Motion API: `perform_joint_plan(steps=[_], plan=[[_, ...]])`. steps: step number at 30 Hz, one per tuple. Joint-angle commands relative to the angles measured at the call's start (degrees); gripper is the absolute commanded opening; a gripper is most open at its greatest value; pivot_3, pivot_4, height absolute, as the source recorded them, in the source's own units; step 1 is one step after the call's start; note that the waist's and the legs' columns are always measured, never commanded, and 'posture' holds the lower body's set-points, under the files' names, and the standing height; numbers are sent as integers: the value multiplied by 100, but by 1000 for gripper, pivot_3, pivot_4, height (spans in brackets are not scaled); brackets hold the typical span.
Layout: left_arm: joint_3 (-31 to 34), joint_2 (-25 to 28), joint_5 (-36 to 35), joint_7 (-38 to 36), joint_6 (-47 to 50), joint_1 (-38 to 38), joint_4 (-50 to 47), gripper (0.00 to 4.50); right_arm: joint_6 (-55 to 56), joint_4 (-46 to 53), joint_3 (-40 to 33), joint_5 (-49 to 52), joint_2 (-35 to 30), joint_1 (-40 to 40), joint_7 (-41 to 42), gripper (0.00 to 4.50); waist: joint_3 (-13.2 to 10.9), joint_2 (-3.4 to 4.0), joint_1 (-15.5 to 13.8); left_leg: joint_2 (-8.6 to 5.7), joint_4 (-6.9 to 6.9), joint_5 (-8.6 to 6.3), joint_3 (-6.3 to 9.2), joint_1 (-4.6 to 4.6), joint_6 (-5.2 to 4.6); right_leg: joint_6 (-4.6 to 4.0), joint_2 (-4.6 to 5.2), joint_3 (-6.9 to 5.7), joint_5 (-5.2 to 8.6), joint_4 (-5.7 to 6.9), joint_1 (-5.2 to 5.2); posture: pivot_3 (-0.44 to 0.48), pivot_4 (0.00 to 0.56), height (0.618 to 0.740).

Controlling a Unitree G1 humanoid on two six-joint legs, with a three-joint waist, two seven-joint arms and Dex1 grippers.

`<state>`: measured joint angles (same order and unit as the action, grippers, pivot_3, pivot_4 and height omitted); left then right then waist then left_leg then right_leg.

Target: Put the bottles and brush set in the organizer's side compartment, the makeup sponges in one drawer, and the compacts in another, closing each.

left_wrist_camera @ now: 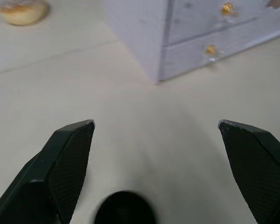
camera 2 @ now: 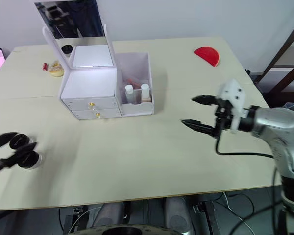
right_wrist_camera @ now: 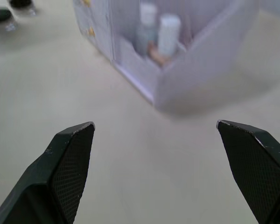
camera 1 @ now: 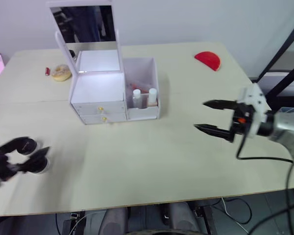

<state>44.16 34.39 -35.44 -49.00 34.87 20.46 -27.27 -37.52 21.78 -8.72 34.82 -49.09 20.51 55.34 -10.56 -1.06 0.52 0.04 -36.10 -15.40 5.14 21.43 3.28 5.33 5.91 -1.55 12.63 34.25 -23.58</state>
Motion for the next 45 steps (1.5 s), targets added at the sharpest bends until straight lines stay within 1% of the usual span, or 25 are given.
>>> perform_joint_plan(steps=[1, 2, 5, 7, 8, 11, 14, 17, 25, 28, 31, 37, 45], plan=[[-570, -584, 260, 1109, -54, 31, -941, 4469, -95, 161, 459, -100, 245, 508, -251, 4500, 4, -10, -21, 0, 0, 0, 5, 1, 0, 0, -4, -1, -1, 0, 0, 0, 150, 739], [-947, -925, 588, 1594, -141, 21, -1147, 4469, -114, 180, 681, -144, 400, 683, -306, 4500, 5, -8, -32, 0, -1, 0, 5, -1, 0, -1, -4, 0, -1, 1, 1, 0, 150, 739], [-1738, -1695, 1321, 2655, -409, -59, -1493, 4469, -156, 205, 1039, -188, 661, 948, -350, 4500, 11, -13, -47, -1, -10, 1, 1, -4, -1, -1, -6, 3, -7, 2, 9, 0, 150, 739], [-2311, -1966, 1857, 3020, -698, -6, -1588, 4469, -145, 148, 1167, -239, 763, 1051, -371, 4500, 11, -14, -90, -1, -19, 1, 1, -6, -2, -3, -8, 4, -15, 1, 13, 0, 150, 739], [-2548, -2216, 1987, 3301, -707, -54, -1582, 4469, -121, 105, 1230, -273, 804, 1092, -352, 4500, 11, -14, -101, -1, -21, 1, 2, -6, -2, -4, -10, 4, -16, 2, 13, 0, 150, 739], [-3248, -2450, 2493, 3654, -939, -199, -1378, 4469, -79, 26, 1349, -341, 834, 1134, -261, 4500, 14, -10, -136, -1, -30, 2, 1, -5, -2, -6, -11, 4, -19, 3, 16, 0, 150, 739], [-3546, -2535, 2826, 3887, -1204, -442, -965, 4469, -38, -23, 1397, -393, 833, 1131, -222, 4500, 14, -10, -125, -1, -37, 2, 3, -4, -3, -6, -14, 4, -19, 6, 16, 0, 150, 739], [-4008, -2533, 3089, 3892, -1457, -812, -339, 4469, -57, -15, 1469, -402, 903, 1127, -225, 4500, 16, -6, -117, -1, -37, 2, 2, -5, -4, -6, -15, 4, -20, 7, 15, 0, 150, 739], [-4396, -3172, 3274, 4337, -2178, -1792, 953, 4469, -126, 25, 1527, -413, 952, 1135, -167, 4500, 16, -8, -130, -1, -36, 2, 4, -2, -4, -4, -16, 4, -22, 7, 15, 0, 150, 739], [-4494, -3301, 3367, 4432, -2475, -2020, 1384, 4469, -155, 37, 1538, -408, 948, 1145, -154, 4500, 16, -8, -127, -1, -36, 2, 3, -2, -4, -1, -17, 4, -24, 7, 15, 0, 150, 739], [-4459, -3394, 3420, 4576, -2710, -2188, 1743, 4469, -192, 74, 1558, -405, 930, 1147, -124, 4500, 16, -8, -125, -1, -36, 2, 4, -3, -4, 0, -17, 4, -24, 8, 14, 0, 150, 739], [-4419, -3387, 3458, 4700, -2967, -2300, 1958, 4469, -285, 160, 1519, -384, 892, 1131, -150, 4500, 16, -8, -125, -1, -37, 2, 4, -3, -4, 4, -18, 4, -26, 8, 14, 0, 150, 739], [-4365, -3375, 3327, 4658, -3055, -2430, 2101, 4469, -340, 217, 1512, -401, 876, 1094, -172, 4500, 16, -8, -129, -1, -37, 2, 4, -3, -4, 7, -18, 4, -28, 8, 15, 0, 150, 739]])
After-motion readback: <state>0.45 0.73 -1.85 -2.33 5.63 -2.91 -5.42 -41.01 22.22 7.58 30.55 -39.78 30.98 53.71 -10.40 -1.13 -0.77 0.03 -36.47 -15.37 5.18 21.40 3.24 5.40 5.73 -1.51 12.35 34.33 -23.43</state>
